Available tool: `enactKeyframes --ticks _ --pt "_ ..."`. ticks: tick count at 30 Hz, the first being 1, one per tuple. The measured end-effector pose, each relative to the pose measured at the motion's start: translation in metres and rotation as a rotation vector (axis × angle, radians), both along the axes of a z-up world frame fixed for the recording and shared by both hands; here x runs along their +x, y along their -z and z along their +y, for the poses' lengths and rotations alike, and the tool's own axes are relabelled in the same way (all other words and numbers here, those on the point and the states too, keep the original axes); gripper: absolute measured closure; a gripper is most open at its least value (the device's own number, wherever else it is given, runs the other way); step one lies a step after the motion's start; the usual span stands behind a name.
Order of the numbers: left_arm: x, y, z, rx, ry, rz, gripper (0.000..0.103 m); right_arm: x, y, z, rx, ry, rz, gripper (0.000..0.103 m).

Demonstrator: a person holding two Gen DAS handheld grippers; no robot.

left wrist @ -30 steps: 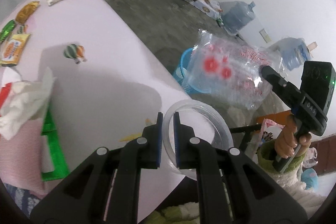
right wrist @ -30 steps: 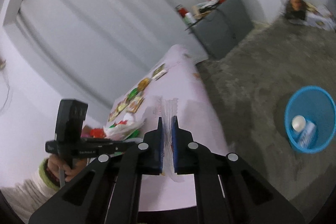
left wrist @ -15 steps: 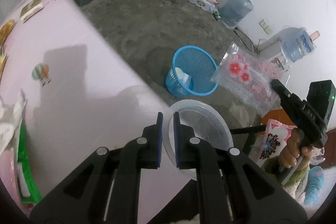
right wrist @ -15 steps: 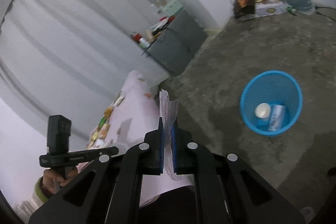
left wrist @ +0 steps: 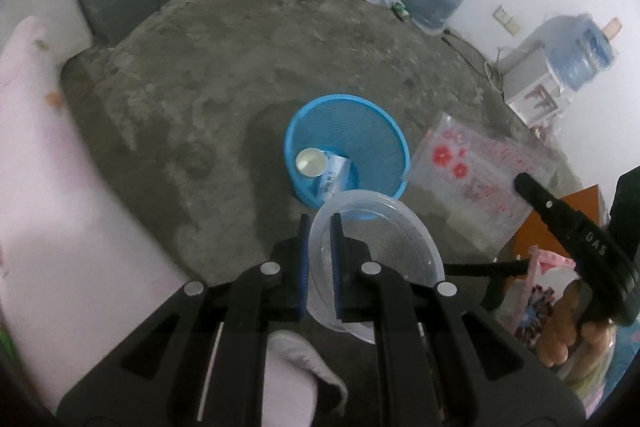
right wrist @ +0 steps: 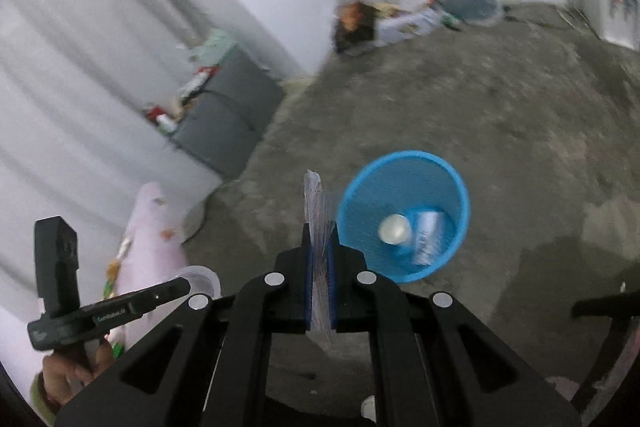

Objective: Collect trash
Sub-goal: 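Open both tools over the wastebasket, dropping bag and lid, then move both tools back over the table toward the snack packets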

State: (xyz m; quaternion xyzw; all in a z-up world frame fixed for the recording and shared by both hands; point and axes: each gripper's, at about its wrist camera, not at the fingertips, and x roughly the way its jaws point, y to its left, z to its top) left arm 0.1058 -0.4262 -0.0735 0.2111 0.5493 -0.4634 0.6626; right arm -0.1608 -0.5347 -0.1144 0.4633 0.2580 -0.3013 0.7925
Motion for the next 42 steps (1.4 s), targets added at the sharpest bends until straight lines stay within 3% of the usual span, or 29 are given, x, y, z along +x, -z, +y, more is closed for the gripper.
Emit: enactKeyframes --ticks 8,9,10,11,12,13,16,19,25,31,36,42 --pt "-0.009 0.062 -0.077 0.045 0.016 0.021 0.095 0.023 0.058 -0.054 0.103 0.079 0.075 0.096" --pt "-0.007 0.071 -0.088 0.022 0.016 0.045 0.086 0.028 0.065 -0.062 0.114 0.087 0.077 0.092" --pt "-0.005 0.078 -0.093 0.014 0.022 0.068 0.059 0.033 0.075 -0.070 0.131 0.098 0.084 0.087" --pt "-0.003 0.086 -0.098 0.021 0.021 0.083 0.048 0.039 0.088 -0.080 0.161 0.099 0.097 0.079" --pt "0.001 0.095 -0.104 0.035 -0.014 0.071 0.045 0.044 0.103 -0.089 0.201 0.099 0.115 0.057" --pt "0.004 0.100 -0.105 0.035 -0.039 0.065 0.045 0.046 0.117 -0.095 0.235 0.109 0.132 0.050" --pt "0.010 0.108 -0.106 0.050 -0.089 0.084 0.044 0.047 0.146 -0.100 0.292 0.148 0.197 0.050" --pt "0.008 0.101 -0.102 0.030 -0.068 0.113 0.040 0.041 0.153 -0.091 0.299 0.152 0.183 0.050" --pt "0.007 0.068 -0.086 -0.028 -0.037 0.100 0.038 0.023 0.138 -0.069 0.258 0.151 0.167 0.049" --pt "0.007 0.022 -0.058 -0.074 -0.023 0.077 0.038 0.015 0.096 -0.045 0.197 0.113 0.109 0.041" --pt "0.002 -0.022 -0.020 -0.100 0.001 0.040 0.038 0.034 0.043 -0.013 0.122 -0.005 0.063 0.034" --pt "0.004 -0.075 0.048 -0.159 0.054 -0.028 0.030 0.069 -0.014 0.034 0.029 -0.192 0.031 0.024"
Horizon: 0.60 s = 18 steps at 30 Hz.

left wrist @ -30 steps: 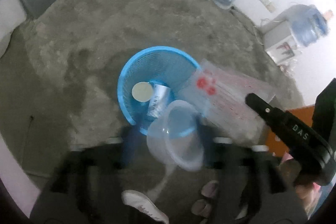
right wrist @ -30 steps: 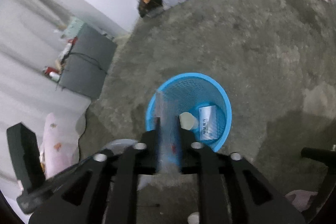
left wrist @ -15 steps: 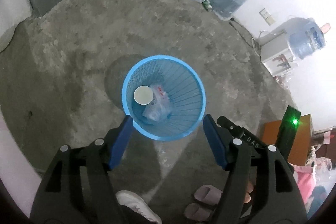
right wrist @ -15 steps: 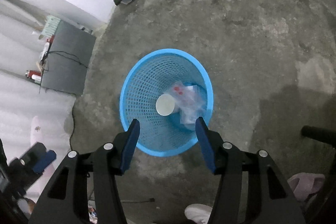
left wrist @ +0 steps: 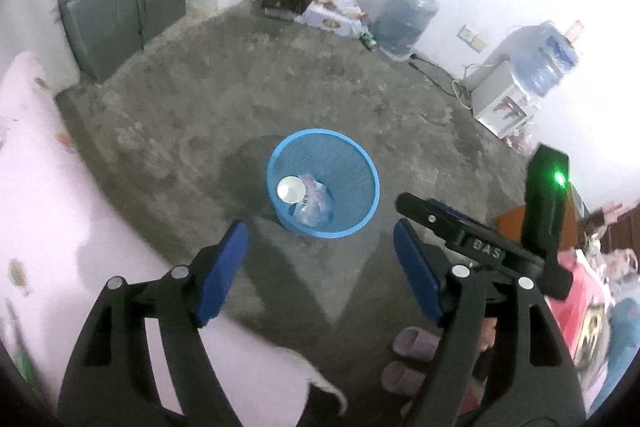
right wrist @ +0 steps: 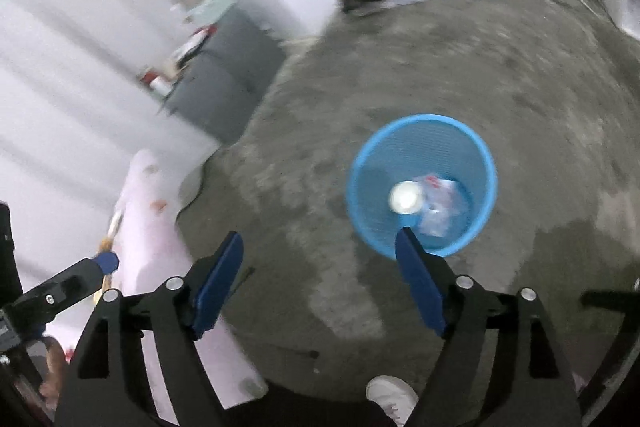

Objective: Collect trash
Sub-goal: 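Move both tools back over the table toward the snack packets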

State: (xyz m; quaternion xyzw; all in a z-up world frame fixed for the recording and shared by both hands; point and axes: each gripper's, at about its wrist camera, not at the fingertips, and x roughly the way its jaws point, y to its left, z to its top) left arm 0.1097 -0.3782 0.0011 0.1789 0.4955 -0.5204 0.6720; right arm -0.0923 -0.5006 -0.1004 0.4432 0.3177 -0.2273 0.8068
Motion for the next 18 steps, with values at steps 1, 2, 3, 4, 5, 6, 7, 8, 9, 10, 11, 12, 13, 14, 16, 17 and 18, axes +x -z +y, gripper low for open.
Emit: enactKeyframes --ticks 1,2,3,4,5,6,7,8,9,10,11,12,13,14,16,17,18 --pt "0.004 -0.008 0.014 -0.010 -0.008 -0.010 0.029 0.008 -0.009 0.011 -0.015 -0.041 -0.003 0.024" --pt "0.010 -0.018 0.033 -0.019 -0.023 -0.022 0.028 0.013 -0.014 0.017 -0.021 -0.065 -0.002 0.024" --pt "0.015 -0.025 0.046 -0.021 -0.036 -0.030 0.028 0.020 -0.019 0.026 -0.025 -0.097 0.001 0.023" --pt "0.022 -0.032 0.060 -0.022 -0.051 -0.038 0.027 0.024 -0.023 0.031 -0.026 -0.114 0.000 0.023" --pt "0.030 -0.039 0.075 -0.021 -0.068 -0.044 0.027 0.031 -0.028 0.040 -0.025 -0.149 -0.006 0.023" --pt "0.042 -0.048 0.099 -0.024 -0.102 -0.053 0.027 0.035 -0.032 0.046 -0.026 -0.170 -0.009 0.023" --pt "0.051 -0.055 0.115 -0.029 -0.129 -0.062 0.027 0.041 -0.037 0.054 -0.030 -0.192 -0.010 0.023" --pt "0.058 -0.061 0.130 -0.032 -0.155 -0.073 0.027 0.045 -0.043 0.061 -0.037 -0.216 -0.018 0.023" --pt "0.072 -0.071 0.156 -0.039 -0.206 -0.095 0.027 0.050 -0.049 0.069 -0.043 -0.240 -0.029 0.023" --pt "0.081 -0.077 0.171 -0.045 -0.235 -0.106 0.027 0.056 -0.054 0.077 -0.045 -0.263 -0.038 0.023" --pt "0.093 -0.084 0.193 -0.052 -0.281 -0.120 0.027 0.060 -0.057 0.085 -0.045 -0.283 -0.045 0.023" --pt "0.104 -0.091 0.211 -0.060 -0.324 -0.129 0.027 0.067 -0.061 0.093 -0.045 -0.309 -0.049 0.023" --pt "0.114 -0.097 0.232 -0.073 -0.371 -0.132 0.027 0.072 -0.064 0.099 -0.047 -0.326 -0.047 0.023" --pt "0.123 -0.102 0.251 -0.089 -0.414 -0.130 0.027 0.082 -0.068 0.108 -0.055 -0.351 -0.042 0.023" --pt "0.144 -0.110 0.293 -0.121 -0.505 -0.113 0.027 0.099 -0.075 0.125 -0.056 -0.405 -0.043 0.023" --pt "0.153 -0.111 0.311 -0.130 -0.542 -0.102 0.027 0.106 -0.078 0.130 -0.053 -0.422 -0.044 0.023" --pt "0.159 -0.111 0.321 -0.131 -0.565 -0.096 0.027 0.112 -0.081 0.136 -0.050 -0.439 -0.047 0.023"
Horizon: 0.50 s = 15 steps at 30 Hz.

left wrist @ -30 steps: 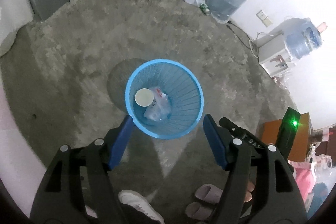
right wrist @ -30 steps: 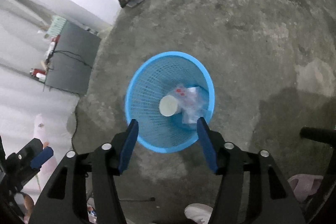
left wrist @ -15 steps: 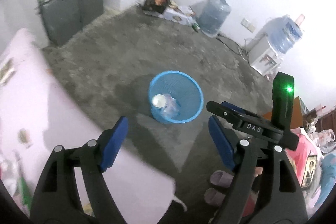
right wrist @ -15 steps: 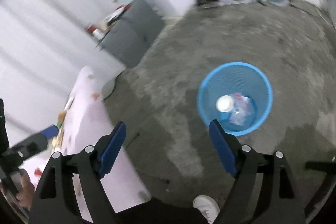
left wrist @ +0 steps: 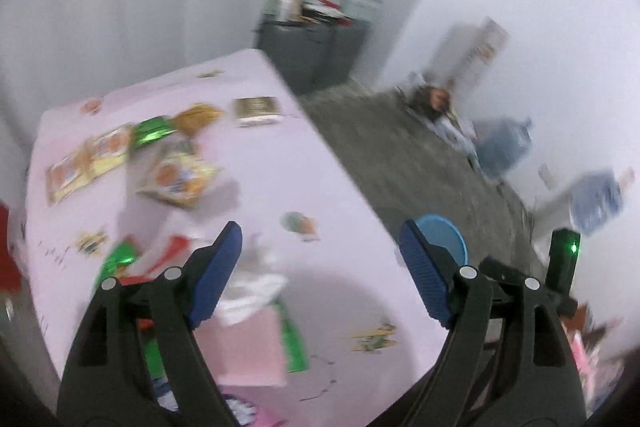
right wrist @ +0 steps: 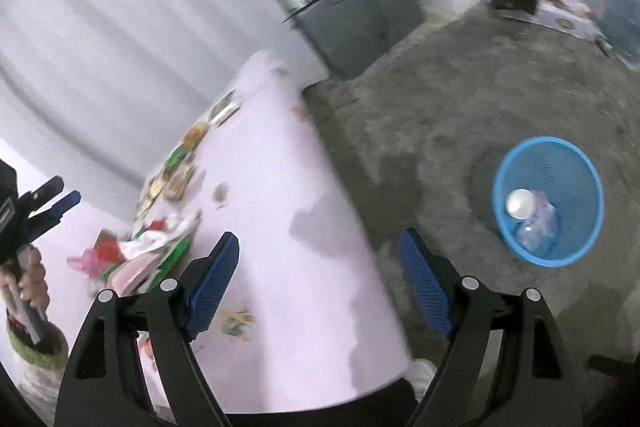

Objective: Collect trash
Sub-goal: 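Move both tools back over the table toward the snack packets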

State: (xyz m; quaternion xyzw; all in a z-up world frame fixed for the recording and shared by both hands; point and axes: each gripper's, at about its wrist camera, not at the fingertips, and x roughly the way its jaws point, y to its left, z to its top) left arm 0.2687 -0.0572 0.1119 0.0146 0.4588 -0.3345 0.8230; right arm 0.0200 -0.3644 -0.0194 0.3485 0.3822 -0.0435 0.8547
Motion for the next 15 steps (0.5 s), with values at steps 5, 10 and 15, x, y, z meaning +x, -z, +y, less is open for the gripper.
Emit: enactKeyframes --ticks 5,10,15 --pt "0.031 0.016 0.044 0.003 -0.084 0.047 0.027 0.038 -0.011 0.035 0.035 -0.094 -0.005 0.023" --pt "0.064 0.040 0.066 -0.003 -0.154 0.129 0.027 0.066 -0.018 0.069 0.097 -0.181 -0.017 0.023" --pt "0.097 0.056 0.073 0.034 -0.175 0.172 0.031 0.092 -0.013 0.092 0.203 -0.246 -0.014 0.023"
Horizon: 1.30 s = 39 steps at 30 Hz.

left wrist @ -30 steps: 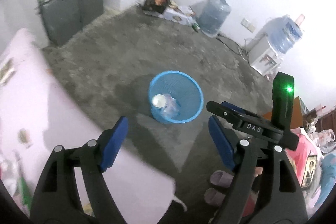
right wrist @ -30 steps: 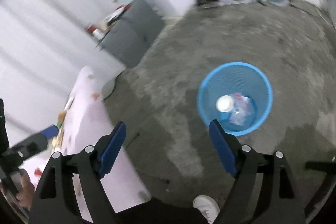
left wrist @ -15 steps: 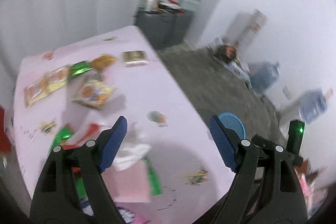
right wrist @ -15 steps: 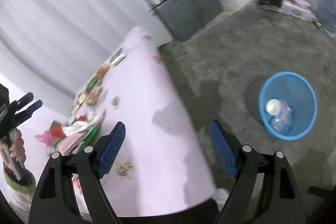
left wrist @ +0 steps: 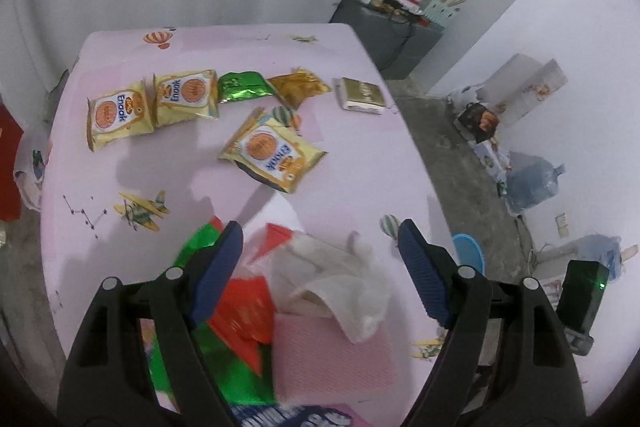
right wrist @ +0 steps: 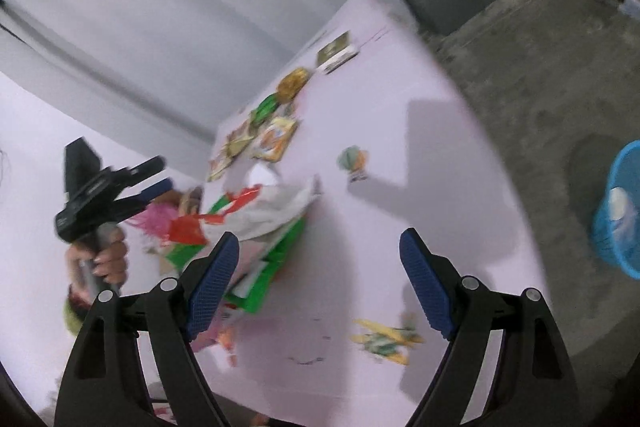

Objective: Collect trash
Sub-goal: 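Move both tools back over the table toward the snack packets, then close the left tool on the yellow Enaak snack packet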

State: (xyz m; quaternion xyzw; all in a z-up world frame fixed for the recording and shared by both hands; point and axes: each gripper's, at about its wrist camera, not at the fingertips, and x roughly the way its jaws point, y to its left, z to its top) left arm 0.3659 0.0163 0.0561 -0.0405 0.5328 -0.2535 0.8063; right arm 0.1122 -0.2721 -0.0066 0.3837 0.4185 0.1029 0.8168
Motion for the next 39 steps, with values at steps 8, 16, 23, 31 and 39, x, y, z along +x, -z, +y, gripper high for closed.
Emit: enactKeyframes --ticks 8,16,23,31,39 --pt "0.047 0.031 -0.005 0.097 -0.010 0.088 0.042 0.039 0.018 0.028 0.130 -0.069 0.059 0.023" --pt "0.078 0.064 -0.014 0.158 0.005 0.148 0.043 0.062 0.023 0.047 0.093 -0.129 0.076 0.023" --pt "0.106 0.087 -0.023 0.199 -0.020 0.197 0.042 0.075 0.039 0.047 0.148 -0.121 0.111 0.034" --pt "0.119 0.091 -0.052 0.276 0.095 0.089 0.028 0.076 0.047 0.043 0.125 -0.123 0.123 0.034" --pt "0.135 0.121 -0.062 0.365 0.094 0.107 0.027 0.075 0.052 0.039 0.136 -0.123 0.127 0.034"
